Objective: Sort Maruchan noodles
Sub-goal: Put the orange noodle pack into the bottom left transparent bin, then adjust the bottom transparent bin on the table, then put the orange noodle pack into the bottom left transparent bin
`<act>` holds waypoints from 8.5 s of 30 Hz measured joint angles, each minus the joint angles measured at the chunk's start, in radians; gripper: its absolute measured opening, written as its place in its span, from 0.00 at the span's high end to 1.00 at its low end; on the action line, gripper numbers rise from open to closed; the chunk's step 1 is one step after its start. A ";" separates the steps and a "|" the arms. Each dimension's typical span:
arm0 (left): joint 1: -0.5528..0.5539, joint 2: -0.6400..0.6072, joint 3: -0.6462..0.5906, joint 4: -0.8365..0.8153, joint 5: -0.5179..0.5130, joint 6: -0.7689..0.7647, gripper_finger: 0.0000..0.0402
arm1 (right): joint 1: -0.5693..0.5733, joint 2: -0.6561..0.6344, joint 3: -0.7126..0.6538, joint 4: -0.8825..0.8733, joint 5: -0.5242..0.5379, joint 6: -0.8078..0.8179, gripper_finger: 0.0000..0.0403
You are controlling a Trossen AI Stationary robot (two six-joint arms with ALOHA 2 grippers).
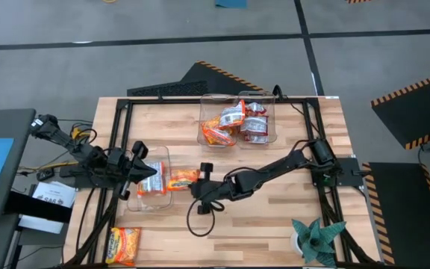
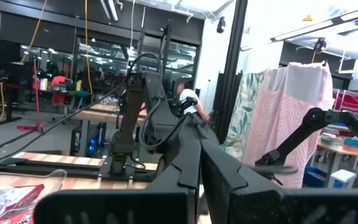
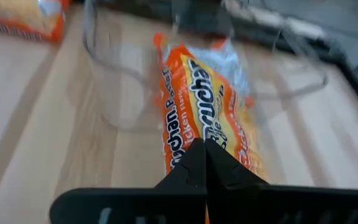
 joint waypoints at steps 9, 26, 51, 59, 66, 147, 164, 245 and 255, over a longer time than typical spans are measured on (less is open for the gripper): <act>0.000 0.000 0.000 0.003 0.001 0.028 1.00 | -0.027 0.000 0.118 0.004 0.001 -0.113 0.99; 0.000 0.000 0.001 0.027 -0.001 0.067 1.00 | -0.081 0.002 0.138 0.285 -0.306 -0.109 0.99; 0.000 0.001 0.001 0.042 -0.002 0.108 1.00 | -0.128 0.262 0.299 0.469 -0.428 0.063 0.81; 0.000 0.001 0.001 0.041 -0.003 0.108 1.00 | -0.143 0.263 0.298 0.415 -0.427 0.068 0.62; 0.000 0.003 0.001 -0.034 -0.005 0.108 1.00 | -0.154 0.161 0.295 0.020 -0.418 -0.017 0.56; -0.371 0.714 0.658 -1.261 0.283 -0.859 1.00 | 0.087 -0.457 -0.363 -0.353 0.248 0.307 0.94; -0.548 1.285 0.804 -1.422 0.743 -1.311 1.00 | 0.080 -0.457 -0.363 -0.351 0.248 0.297 0.94; -0.134 0.272 0.256 -0.458 -0.186 -0.102 1.00 | 0.048 -0.289 -0.362 -0.101 -0.257 0.313 0.46; -0.158 0.270 0.253 -0.449 -0.217 -0.050 1.00 | 0.032 -0.208 -0.358 -0.156 -0.231 0.207 0.23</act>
